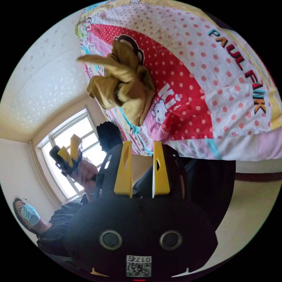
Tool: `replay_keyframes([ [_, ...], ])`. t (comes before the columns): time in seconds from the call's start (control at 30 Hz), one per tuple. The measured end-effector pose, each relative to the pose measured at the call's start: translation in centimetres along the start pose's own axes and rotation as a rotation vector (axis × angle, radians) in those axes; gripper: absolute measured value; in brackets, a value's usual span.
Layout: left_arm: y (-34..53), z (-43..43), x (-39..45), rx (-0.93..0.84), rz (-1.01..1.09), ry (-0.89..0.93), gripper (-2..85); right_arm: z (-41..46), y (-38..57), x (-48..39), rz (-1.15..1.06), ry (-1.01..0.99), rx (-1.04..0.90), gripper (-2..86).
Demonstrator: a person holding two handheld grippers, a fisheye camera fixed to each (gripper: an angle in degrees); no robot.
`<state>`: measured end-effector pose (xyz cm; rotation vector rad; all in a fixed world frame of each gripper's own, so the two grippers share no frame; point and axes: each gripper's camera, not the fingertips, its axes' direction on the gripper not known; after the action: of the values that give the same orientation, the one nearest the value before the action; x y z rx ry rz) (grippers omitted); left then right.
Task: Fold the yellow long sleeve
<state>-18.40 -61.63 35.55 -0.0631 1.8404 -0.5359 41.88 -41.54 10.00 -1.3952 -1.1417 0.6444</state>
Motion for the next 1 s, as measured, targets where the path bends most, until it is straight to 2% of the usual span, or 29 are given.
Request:
replay_keyframes([
  [0.03, 0.5, 0.0, -0.5, 0.006, -0.029, 0.004, 9.8, 0.3, 0.0, 0.4, 0.004, -0.013, -0.002, 10.7],
  [0.2, 6.3, -2.4, -10.9, 0.179, -0.543, -0.082, 15.0, 1.0, 0.1, 2.0, 0.035, -0.090, 0.035, 11.6],
  [0.23, 6.8, -2.3, -12.3, 0.187, -0.594, -0.079, 15.6, 1.1, 0.2, 2.4, 0.036, -0.125, 0.061, 11.9],
  [0.3, 7.8, 0.0, -17.1, 0.148, -0.744, 0.061, 15.2, 1.3, 0.3, 3.0, 0.041, -0.184, 0.115, 12.4],
  [0.37, 7.9, 2.3, -18.9, 0.135, -0.789, 0.169, 12.6, 1.6, 0.4, 4.0, 0.071, -0.257, 0.187, 13.4],
  [0.4, 8.1, 3.2, -19.4, 0.134, -0.816, 0.150, 10.0, 2.0, 0.4, 4.7, 0.096, -0.325, 0.241, 14.1],
  [0.5, 8.9, 4.5, -20.1, 0.127, -0.846, 0.238, 5.5, 3.6, 0.1, 6.2, 0.159, -0.444, 0.360, 16.1],
  [0.63, 9.9, 2.4, -18.7, 0.154, -0.747, 0.404, 3.0, 6.2, -1.3, 6.9, 0.209, -0.366, 0.461, 18.6],
  [0.7, 10.8, -0.9, -16.4, 0.210, -0.663, 0.465, 2.4, 7.2, -1.8, 7.2, 0.186, -0.426, 0.534, 18.8],
  [0.77, 11.5, -2.9, -15.0, 0.215, -0.625, 0.501, 2.1, 8.5, -2.3, 7.6, 0.146, -0.535, 0.577, 17.1],
  [0.83, 12.3, -4.6, -13.9, 0.209, -0.592, 0.520, 2.1, 10.9, -2.7, 6.8, 0.074, -0.638, 0.524, 10.8],
  [0.9, 13.8, -7.6, -13.0, 0.218, -0.569, 0.515, 2.1, 12.0, -0.6, 4.6, 0.006, -0.609, 0.538, 7.6],
  [1.0, 16.5, -13.4, -12.4, 0.261, -0.508, 0.530, 2.5, 13.8, 3.8, -2.3, -0.180, -0.414, 0.467, 5.7],
])
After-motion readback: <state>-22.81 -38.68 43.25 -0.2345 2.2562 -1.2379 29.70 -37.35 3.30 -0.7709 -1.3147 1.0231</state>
